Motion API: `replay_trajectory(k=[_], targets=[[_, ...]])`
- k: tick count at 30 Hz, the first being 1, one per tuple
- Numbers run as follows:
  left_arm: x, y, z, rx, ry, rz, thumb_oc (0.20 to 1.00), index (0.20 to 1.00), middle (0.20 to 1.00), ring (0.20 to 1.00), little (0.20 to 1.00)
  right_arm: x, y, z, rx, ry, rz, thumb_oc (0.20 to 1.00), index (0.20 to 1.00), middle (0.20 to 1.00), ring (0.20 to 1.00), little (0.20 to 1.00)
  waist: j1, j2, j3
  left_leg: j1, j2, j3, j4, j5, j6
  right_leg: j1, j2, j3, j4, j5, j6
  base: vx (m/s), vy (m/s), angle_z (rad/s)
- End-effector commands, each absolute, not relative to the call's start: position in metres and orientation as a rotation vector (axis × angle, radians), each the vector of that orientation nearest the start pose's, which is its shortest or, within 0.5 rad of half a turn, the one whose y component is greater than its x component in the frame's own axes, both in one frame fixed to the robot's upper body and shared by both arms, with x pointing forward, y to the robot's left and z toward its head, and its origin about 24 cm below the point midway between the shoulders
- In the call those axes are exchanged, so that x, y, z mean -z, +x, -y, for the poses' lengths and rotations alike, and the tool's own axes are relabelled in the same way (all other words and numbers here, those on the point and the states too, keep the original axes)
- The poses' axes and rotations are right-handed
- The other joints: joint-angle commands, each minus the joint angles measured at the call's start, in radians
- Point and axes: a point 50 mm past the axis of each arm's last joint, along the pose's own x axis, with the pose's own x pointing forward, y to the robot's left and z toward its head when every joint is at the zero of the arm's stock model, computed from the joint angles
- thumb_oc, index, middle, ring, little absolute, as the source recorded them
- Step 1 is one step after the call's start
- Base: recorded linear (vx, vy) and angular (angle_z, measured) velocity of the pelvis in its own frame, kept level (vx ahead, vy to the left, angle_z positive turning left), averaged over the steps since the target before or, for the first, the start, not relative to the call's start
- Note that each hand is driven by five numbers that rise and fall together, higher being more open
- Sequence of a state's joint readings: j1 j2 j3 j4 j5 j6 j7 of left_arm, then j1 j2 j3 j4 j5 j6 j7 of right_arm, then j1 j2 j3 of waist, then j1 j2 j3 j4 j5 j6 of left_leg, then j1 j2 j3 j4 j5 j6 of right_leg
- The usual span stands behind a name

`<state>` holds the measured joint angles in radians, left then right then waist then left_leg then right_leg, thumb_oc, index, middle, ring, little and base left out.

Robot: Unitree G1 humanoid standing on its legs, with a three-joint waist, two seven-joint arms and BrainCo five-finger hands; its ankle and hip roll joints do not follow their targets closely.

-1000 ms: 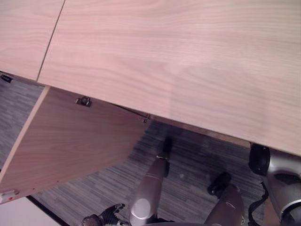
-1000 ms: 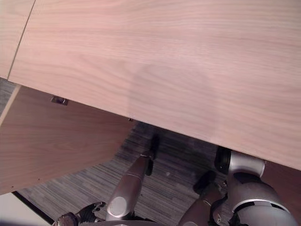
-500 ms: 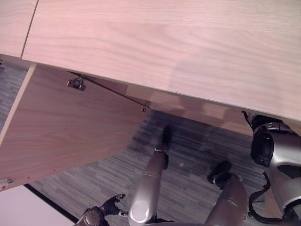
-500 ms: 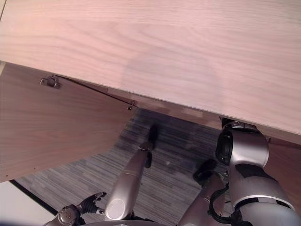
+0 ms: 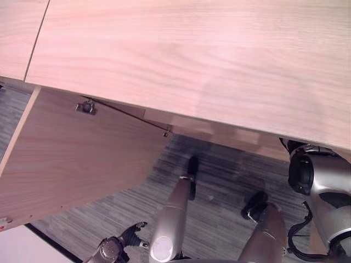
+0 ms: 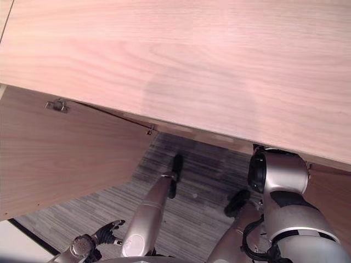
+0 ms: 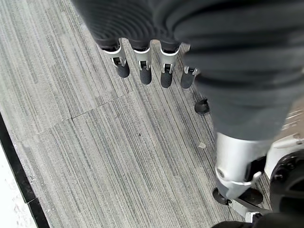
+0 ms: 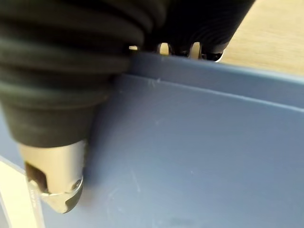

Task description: Put the empty folder in the office cabinet

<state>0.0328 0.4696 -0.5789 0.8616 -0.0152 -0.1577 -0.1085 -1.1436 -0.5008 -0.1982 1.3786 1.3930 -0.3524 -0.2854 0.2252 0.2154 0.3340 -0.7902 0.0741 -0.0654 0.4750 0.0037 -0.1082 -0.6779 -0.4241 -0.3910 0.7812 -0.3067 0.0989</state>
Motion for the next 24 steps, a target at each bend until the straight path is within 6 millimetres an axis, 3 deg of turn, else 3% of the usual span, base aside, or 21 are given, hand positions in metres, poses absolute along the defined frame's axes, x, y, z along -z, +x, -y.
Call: replay_trajectory(k=[1,5,8,10,11,12,17,24], targets=[[0.127,0.141,-0.237,0.435,0.608,-0.906,1.000,1.000,1.000,1.000,1.000,-0.153,0.375,0.326,0.838,1.183,0.203,1.000,1.000,1.000,1.000,1.000,0.056,-0.006,0.046,0.056,0.033,-0.001,0.138,-0.206,-0.002,0.102,0.053,-0.052,-0.043,-0.041,0.067,0.00,0.000,0.00],[0.127,0.145,-0.231,0.437,0.580,-0.901,1.000,1.000,1.000,1.000,1.000,-0.130,0.375,0.312,0.845,1.203,0.136,1.000,1.000,1.000,1.000,1.000,0.059,-0.018,0.043,0.107,0.034,0.003,0.081,-0.187,-0.006,0.158,0.071,-0.066,-0.101,-0.020,0.069,0.01,-0.006,0.02],[0.128,0.145,-0.226,0.468,0.577,-0.897,1.000,1.000,1.000,1.000,1.000,-0.105,0.371,0.302,0.869,1.228,0.072,1.000,1.000,1.000,1.000,1.000,0.062,-0.030,0.035,0.167,0.035,0.000,0.014,-0.166,-0.011,0.220,0.091,-0.079,-0.168,0.004,0.071,0.04,-0.015,0.02],[0.127,0.147,-0.222,0.478,0.562,-0.889,1.000,1.000,1.000,1.000,1.000,-0.080,0.368,0.285,0.879,1.270,0.009,1.000,1.000,1.000,1.000,1.000,0.062,-0.043,0.026,0.217,0.034,-0.002,-0.033,-0.152,-0.014,0.274,0.107,-0.085,-0.217,0.021,0.071,0.04,-0.010,-0.01],[0.127,0.146,-0.224,0.476,0.564,-0.894,1.000,1.000,1.000,1.000,1.000,-0.078,0.368,0.284,0.880,1.272,0.005,1.000,1.000,1.000,1.000,1.000,0.060,-0.044,0.029,0.229,0.035,-0.003,-0.042,-0.148,-0.015,0.286,0.110,-0.088,-0.227,0.025,0.071,-0.03,0.024,0.01],[0.127,0.149,-0.220,0.461,0.532,-0.892,1.000,1.000,1.000,1.000,1.000,-0.060,0.364,0.271,0.886,1.284,-0.047,1.000,1.000,1.000,1.000,1.000,0.064,-0.056,0.023,0.259,0.034,0.005,-0.074,-0.116,-0.013,0.318,0.115,-0.114,-0.264,0.064,0.064,0.00,0.000,0.00],[0.131,0.145,-0.215,0.452,0.497,-0.918,1.000,1.000,1.000,1.000,1.000,-0.011,0.342,0.246,0.954,1.300,-0.177,1.000,1.000,1.000,1.000,1.000,0.053,-0.096,-0.012,0.364,0.029,-0.003,-0.172,-0.085,-0.014,0.427,0.146,-0.129,-0.364,0.109,0.070,0.06,0.008,0.05],[0.141,0.133,-0.206,0.432,0.450,-0.976,1.000,1.000,1.000,1.000,1.000,0.031,0.315,0.218,0.957,1.231,-0.310,1.000,1.000,1.000,1.000,1.000,0.029,-0.140,-0.069,0.485,0.039,0.004,-0.285,-0.049,-0.013,0.535,0.167,-0.135,-0.474,0.156,0.077,0.09,0.024,0.01]])
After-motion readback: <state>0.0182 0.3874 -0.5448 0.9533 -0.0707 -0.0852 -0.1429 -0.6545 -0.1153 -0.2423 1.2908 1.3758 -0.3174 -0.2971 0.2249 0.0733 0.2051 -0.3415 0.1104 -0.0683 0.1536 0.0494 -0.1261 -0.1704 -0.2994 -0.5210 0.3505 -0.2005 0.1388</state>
